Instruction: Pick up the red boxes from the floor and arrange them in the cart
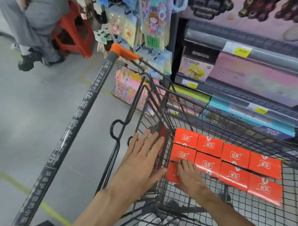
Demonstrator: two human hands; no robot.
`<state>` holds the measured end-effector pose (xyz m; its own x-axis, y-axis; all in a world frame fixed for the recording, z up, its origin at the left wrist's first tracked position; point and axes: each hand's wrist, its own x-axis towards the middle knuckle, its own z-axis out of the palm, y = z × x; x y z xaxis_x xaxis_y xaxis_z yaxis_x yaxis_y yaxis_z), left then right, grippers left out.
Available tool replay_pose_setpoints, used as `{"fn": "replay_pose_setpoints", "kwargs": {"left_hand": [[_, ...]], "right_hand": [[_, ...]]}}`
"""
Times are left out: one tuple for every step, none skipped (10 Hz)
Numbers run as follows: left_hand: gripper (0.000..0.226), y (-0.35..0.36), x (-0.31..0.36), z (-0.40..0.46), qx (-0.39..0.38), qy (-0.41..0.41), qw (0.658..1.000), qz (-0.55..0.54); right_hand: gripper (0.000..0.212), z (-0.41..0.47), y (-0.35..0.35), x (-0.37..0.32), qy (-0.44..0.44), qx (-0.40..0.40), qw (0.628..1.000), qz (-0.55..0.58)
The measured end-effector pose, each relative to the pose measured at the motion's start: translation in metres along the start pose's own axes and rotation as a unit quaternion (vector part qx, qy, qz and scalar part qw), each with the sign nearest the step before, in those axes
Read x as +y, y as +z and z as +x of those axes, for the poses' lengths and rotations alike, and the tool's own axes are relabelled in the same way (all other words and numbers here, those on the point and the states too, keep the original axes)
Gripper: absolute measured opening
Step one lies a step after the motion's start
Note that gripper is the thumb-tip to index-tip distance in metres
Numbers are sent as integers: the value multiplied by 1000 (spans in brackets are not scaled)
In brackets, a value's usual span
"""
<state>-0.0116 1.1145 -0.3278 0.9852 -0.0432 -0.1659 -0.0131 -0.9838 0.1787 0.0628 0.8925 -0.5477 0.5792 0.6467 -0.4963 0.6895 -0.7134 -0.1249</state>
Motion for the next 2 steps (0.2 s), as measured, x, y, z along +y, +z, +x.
{"fn": "replay_pose_setpoints", "kwargs": {"left_hand": [[77,-10,7,7,-1,18,1000,18],[77,-33,18,16,-14,57,998,17]], "right_hand": [[90,-11,-33,15,10,13,999,31],[73,-33,-80,34,13,44,996,79]]}}
